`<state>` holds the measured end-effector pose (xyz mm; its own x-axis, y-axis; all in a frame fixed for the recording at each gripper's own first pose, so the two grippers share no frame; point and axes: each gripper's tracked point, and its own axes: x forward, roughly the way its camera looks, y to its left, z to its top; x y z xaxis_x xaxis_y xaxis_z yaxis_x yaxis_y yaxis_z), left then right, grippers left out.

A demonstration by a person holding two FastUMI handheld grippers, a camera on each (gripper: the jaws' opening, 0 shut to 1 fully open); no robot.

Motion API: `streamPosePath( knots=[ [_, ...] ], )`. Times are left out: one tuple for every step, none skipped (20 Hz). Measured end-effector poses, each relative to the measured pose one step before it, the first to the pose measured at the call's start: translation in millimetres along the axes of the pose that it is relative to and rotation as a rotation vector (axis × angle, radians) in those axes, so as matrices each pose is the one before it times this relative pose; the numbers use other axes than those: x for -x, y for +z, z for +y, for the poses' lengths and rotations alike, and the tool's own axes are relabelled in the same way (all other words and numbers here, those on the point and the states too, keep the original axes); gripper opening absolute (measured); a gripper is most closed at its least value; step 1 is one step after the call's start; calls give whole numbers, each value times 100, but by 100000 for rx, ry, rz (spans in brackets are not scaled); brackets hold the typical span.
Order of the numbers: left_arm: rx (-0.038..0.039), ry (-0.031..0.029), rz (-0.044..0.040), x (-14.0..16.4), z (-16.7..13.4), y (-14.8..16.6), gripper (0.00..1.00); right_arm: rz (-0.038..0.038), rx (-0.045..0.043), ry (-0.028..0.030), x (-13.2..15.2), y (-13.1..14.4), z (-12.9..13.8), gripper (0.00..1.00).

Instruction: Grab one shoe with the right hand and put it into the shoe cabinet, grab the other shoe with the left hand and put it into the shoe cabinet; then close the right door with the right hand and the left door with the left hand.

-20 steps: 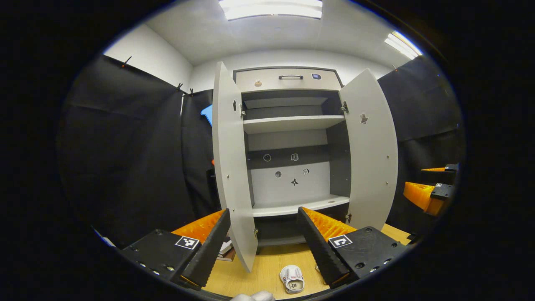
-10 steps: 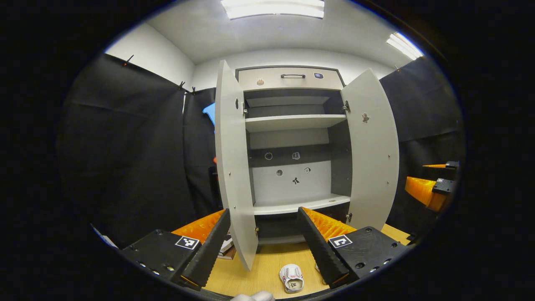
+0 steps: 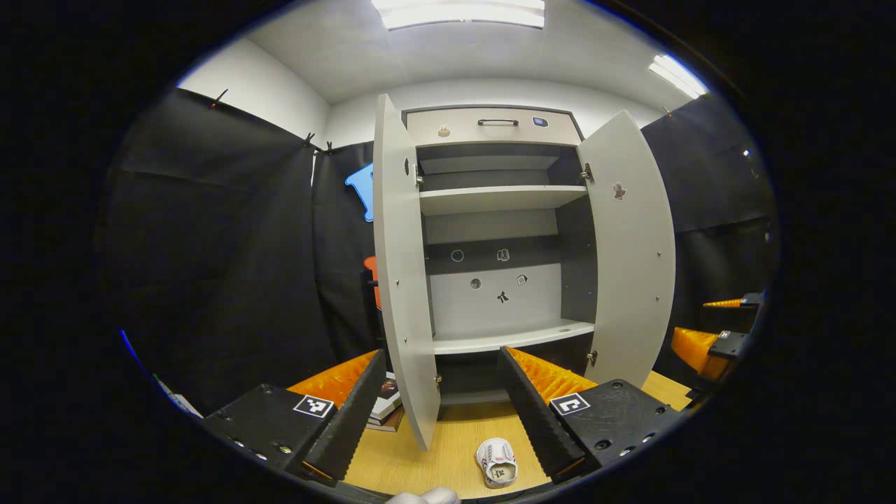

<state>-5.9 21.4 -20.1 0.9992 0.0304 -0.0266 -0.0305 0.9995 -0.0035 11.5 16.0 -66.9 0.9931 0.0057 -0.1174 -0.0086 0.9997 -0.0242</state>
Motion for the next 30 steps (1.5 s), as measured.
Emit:
streamPosePath(
  knots=[
    [-248, -36, 395, -1, 170, -359, 96, 3808, 535, 299, -290, -2059, 426, 99],
    [-365, -161, 774, 34, 200, -394, 96, 3973, 167, 367, -314, -2064, 420, 99],
    [-376, -214, 789, 9, 123, -390, 96, 3701, -351, 369, -374, -2030, 381, 99],
    [-404, 44, 581, -95, 138, -365, 96, 6031, -811, 822, -416, -2837, 571, 99],
    [-503, 71, 674, -115, 157, -360, 96, 5594, -1316, 1081, -784, -2520, 633, 98],
    [-440, 271, 876, -10, 161, -440, 96, 5154, -1594, 1412, -822, -2394, 556, 96],
    [-348, 53, 612, -80, 78, -349, 96, 3444, -517, 1082, -1143, -2010, 460, 98],
    [-172, -73, 674, -197, 93, -238, 100, 6210, -88, 857, -1416, -2374, 340, 97],
    [-36, 136, 522, -18, 8, -205, 100, 5892, -1257, 1392, -1562, -2377, 334, 96],
    [-62, 328, 530, -186, 97, -125, 100, 4332, -2225, 1736, -1490, -1766, 446, 96],
    [-243, 748, 511, -107, 195, -106, 96, 3654, -1299, 900, -1483, -1451, 308, 96],
    [-251, 1171, 744, -43, 235, -161, 96, 2956, -284, 1047, -1398, -1003, 344, 95],
    [-129, 679, 680, -7, 106, -122, 96, 2820, -448, 864, -1457, -830, 551, 95],
    [-142, 551, 59, -54, 76, -5, 96, 1171, -125, 765, -1478, -418, 423, 94],
    [-361, 550, -63, -158, 72, 17, 96, 1101, 538, -45, -1419, -487, 77, 93],
    [-390, 482, 153, -154, 53, 23, 96, 2054, 624, -340, -1326, -496, -23, 93],
    [-249, 374, 10, -128, 50, -46, 96, 1063, -170, 898, -1171, -312, 387, 92],
    [-277, 309, -34, -140, 10, 15, 96, 1446, 6, 338, -1136, -151, 135, 92],
    [-388, 453, 643, -74, 39, -213, 100, 313, 633, -81, -967, 44, -47, 92],
    [-326, 403, 455, -167, 44, -123, 96, 310, 1118, -604, -996, 181, -229, 92],
    [-254, 238, 636, -267, -51, -207, 96, 658, 335, 552, -879, 43, 66, 92],
    [-51, 257, 656, -203, 24, -252, 100, 262, -439, -199, -868, 331, -36, 90],
    [237, 413, 394, -184, 2, -91, 100, 564, -967, -226, -781, 138, -226, 90],
    [257, 217, 348, -233, -39, -32, 96, 423, -1203, 462, -871, 373, 132, 89],
    [7, 540, 312, -238, 140, -157, 96, 115, -615, -80, -881, 262, 126, 88],
    [-154, 906, 470, -178, 127, -111, 96, -131, 47, -73, -856, 309, 68, 85],
    [-133, 615, 482, -103, 89, -119, 96, 43, 765, -149, -737, 212, 39, 84],
    [-104, 774, 507, -204, 91, -73, 96, 205, 775, -307, -633, 131, -44, 82],
    [-146, 666, 514, -174, 132, -163, 96, 321, 424, -227, -780, 171, 45, 82],
    [-249, 698, 763, -133, 103, -178, 96, 45, 107, -92, -617, 1, -7, 82]
  ],
)
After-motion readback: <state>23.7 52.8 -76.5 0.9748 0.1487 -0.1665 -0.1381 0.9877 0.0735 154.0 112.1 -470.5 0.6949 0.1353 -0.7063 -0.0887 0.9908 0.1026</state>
